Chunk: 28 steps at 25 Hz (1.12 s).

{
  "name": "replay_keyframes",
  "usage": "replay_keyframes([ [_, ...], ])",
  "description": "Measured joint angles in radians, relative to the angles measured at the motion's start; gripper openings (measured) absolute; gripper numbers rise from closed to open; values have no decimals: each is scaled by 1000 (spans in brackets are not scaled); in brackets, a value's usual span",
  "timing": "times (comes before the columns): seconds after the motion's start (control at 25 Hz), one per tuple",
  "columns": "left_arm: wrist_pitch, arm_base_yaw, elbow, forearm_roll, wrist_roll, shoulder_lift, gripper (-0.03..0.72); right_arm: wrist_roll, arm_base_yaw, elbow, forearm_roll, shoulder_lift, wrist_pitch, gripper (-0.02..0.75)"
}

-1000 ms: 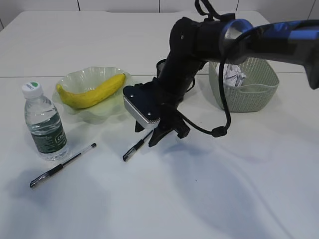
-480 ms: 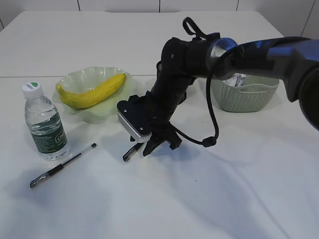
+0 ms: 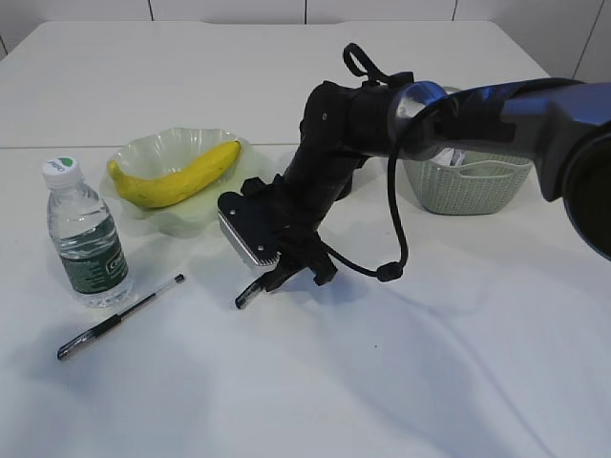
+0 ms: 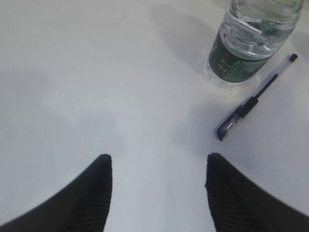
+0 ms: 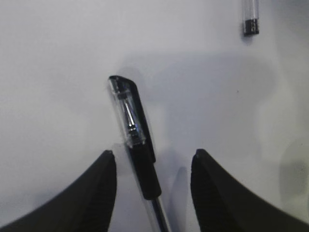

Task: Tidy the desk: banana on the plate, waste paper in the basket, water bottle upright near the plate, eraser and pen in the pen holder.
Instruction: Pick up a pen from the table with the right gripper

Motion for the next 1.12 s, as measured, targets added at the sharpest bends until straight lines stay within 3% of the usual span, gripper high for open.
replay_keyframes([
  [0.52, 0, 0, 0, 0, 0, -6, 435, 53, 2, 0, 0, 8, 16, 375],
  [0.84, 0, 0, 0, -2, 0, -8, 435, 82, 2, 0, -4, 8, 22, 255],
  [1.12, 0, 0, 0, -2, 0, -8, 435, 97, 2, -2, -17, 15, 22, 241],
])
